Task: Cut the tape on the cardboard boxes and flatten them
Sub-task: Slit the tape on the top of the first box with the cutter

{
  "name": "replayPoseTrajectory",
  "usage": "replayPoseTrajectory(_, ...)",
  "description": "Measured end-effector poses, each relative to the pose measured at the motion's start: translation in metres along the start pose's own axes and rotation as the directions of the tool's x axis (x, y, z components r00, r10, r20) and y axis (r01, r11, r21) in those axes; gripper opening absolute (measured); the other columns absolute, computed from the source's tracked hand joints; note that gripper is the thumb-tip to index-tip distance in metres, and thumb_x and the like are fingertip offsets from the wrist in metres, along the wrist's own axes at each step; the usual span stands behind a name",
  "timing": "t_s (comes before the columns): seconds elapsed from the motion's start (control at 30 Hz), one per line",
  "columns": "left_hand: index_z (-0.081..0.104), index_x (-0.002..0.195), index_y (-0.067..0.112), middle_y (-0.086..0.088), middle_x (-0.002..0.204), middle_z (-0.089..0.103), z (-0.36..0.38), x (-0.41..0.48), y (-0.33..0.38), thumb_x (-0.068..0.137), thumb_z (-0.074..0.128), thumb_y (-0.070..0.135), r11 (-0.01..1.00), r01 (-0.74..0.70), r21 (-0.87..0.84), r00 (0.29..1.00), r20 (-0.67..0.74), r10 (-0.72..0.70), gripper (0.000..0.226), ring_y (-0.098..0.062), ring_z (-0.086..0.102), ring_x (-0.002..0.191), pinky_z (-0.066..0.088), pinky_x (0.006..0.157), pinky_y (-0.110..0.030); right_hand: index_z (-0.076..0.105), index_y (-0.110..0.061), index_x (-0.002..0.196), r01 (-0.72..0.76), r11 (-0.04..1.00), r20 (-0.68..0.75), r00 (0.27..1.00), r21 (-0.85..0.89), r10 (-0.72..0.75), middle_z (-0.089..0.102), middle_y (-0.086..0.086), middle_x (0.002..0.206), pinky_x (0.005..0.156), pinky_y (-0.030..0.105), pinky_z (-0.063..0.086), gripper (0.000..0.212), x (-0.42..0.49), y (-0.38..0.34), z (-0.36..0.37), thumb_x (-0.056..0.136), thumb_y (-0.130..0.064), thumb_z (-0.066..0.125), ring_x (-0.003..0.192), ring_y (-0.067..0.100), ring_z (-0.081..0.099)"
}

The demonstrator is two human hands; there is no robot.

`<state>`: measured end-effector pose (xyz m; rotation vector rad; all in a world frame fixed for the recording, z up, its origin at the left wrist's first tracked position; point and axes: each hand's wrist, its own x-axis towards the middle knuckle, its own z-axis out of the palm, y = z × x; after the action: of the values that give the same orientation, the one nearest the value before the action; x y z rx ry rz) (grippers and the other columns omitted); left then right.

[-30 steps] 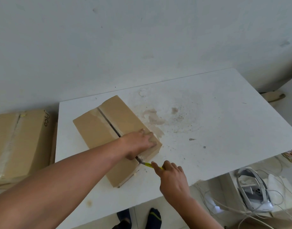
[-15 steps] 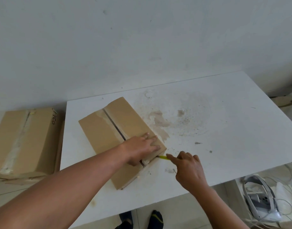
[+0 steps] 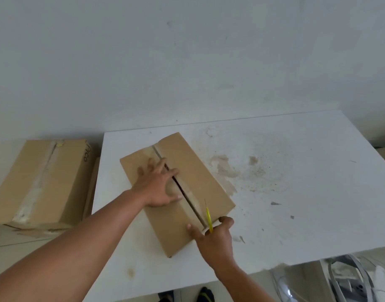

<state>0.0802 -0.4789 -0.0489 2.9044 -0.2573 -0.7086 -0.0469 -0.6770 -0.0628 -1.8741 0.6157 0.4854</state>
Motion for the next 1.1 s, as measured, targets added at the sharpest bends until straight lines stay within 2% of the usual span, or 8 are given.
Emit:
replayPoseTrajectory(0.2, 0.012, 0.156, 0.050, 0.001, 0.167, 0.003, 0.006, 0.001, -0.058, 0.088, 0.035, 0.080, 0.998, 0.060, 0.037, 0.995, -0.084, -0.056, 0.078, -0.040, -0.011, 0.152, -0.007, 0.118, -0.066, 0.027, -0.023, 0.131, 0.026, 0.987, 0.015, 1.000, -0.160, -0.024, 0.059, 0.002, 0.109, 0.069, 0.027, 0.047, 0.079, 0.051, -0.030, -0.013, 0.078, -0.038, 0.083, 0.093, 0.017, 0.059)
replayPoseTrajectory(0.3, 0.034, 0.151, 0.035, -0.003, 0.146, 0.042, 0.006, 0.003, -0.079, 0.093, 0.031, 0.071, 0.995, 0.042, 0.086, 0.968, -0.250, -0.019, 0.068, -0.033, 0.023, 0.147, 0.004, 0.120, -0.066, 0.039, -0.025, 0.140, 0.132, 0.924, 0.040, 0.991, -0.358, -0.126, 0.061, -0.001, 0.100, 0.062, 0.022, 0.043, 0.076, 0.082, -0.053, -0.032, 0.078, -0.035, 0.083, 0.088, 0.015, 0.058)
replayPoseTrajectory(0.4, 0.059, 0.132, 0.019, -0.005, 0.116, 0.064, -0.001, 0.010, -0.092, 0.088, 0.027, 0.064, 0.999, -0.013, 0.045, 0.882, -0.470, 0.033, 0.070, -0.029, 0.051, 0.119, 0.030, 0.113, -0.051, 0.039, -0.021, 0.149, 0.225, 0.752, 0.153, 0.974, -0.619, -0.166, 0.062, 0.003, 0.123, 0.087, 0.027, 0.045, 0.081, 0.116, -0.084, -0.047, 0.080, -0.032, 0.081, 0.112, 0.023, 0.058)
replayPoseTrajectory(0.5, 0.054, 0.139, 0.025, -0.005, 0.127, 0.051, -0.013, 0.020, -0.093, 0.075, 0.042, 0.077, 0.995, -0.102, 0.001, 0.896, -0.434, 0.092, 0.083, -0.028, 0.043, 0.126, 0.031, 0.113, -0.048, 0.032, -0.024, 0.154, 0.287, 0.569, 0.229, 0.958, -0.771, -0.172, 0.051, 0.005, 0.145, 0.107, 0.034, 0.040, 0.087, 0.150, -0.116, -0.052, 0.081, -0.032, 0.080, 0.133, 0.027, 0.047)
replayPoseTrajectory(0.57, 0.027, 0.154, 0.041, -0.006, 0.155, 0.023, -0.018, 0.027, -0.090, 0.068, 0.049, 0.087, 0.992, -0.117, -0.046, 0.971, -0.214, 0.105, 0.100, -0.035, 0.015, 0.148, 0.013, 0.122, -0.057, 0.034, -0.029, 0.153, 0.317, 0.492, 0.245, 0.947, -0.811, -0.206, 0.050, 0.003, 0.147, 0.108, 0.037, 0.040, 0.084, 0.167, -0.135, -0.047, 0.082, -0.032, 0.078, 0.136, 0.027, 0.044)
replayPoseTrajectory(0.63, 0.005, 0.155, 0.051, 0.003, 0.165, -0.005, -0.017, 0.033, -0.087, 0.069, 0.054, 0.089, 0.992, -0.073, -0.098, 0.997, -0.004, 0.073, 0.106, -0.036, 0.001, 0.153, 0.014, 0.121, -0.059, 0.038, -0.031, 0.150, 0.320, 0.472, 0.204, 0.938, -0.821, -0.282, 0.054, 0.002, 0.143, 0.104, 0.038, 0.043, 0.078, 0.178, -0.150, -0.038, 0.083, -0.030, 0.077, 0.133, 0.027, 0.046)
replayPoseTrajectory(0.8, -0.016, 0.151, 0.051, 0.000, 0.163, -0.004, 0.007, 0.031, -0.085, 0.077, 0.047, 0.087, 0.987, 0.043, -0.154, 0.999, 0.010, -0.042, 0.104, -0.038, 0.041, 0.130, 0.048, 0.099, -0.049, 0.054, -0.022, 0.133, 0.254, 0.582, -0.018, 0.907, -0.773, -0.420, 0.049, 0.005, 0.124, 0.081, 0.037, 0.049, 0.050, 0.179, -0.159, -0.011, 0.088, -0.033, 0.072, 0.109, 0.028, 0.057)
replayPoseTrajectory(1.1, -0.015, 0.156, 0.041, -0.002, 0.164, -0.009, 0.022, 0.013, -0.033, 0.078, 0.043, 0.088, 0.868, 0.356, -0.346, 0.927, 0.017, -0.374, 0.108, -0.044, 0.042, 0.131, 0.045, 0.102, -0.051, 0.041, -0.034, 0.142, 0.206, 0.744, -0.065, 0.946, -0.636, -0.317, 0.040, 0.006, 0.121, 0.086, 0.037, 0.051, 0.057, 0.132, -0.111, 0.002, 0.089, -0.045, 0.060, 0.104, 0.029, 0.060)
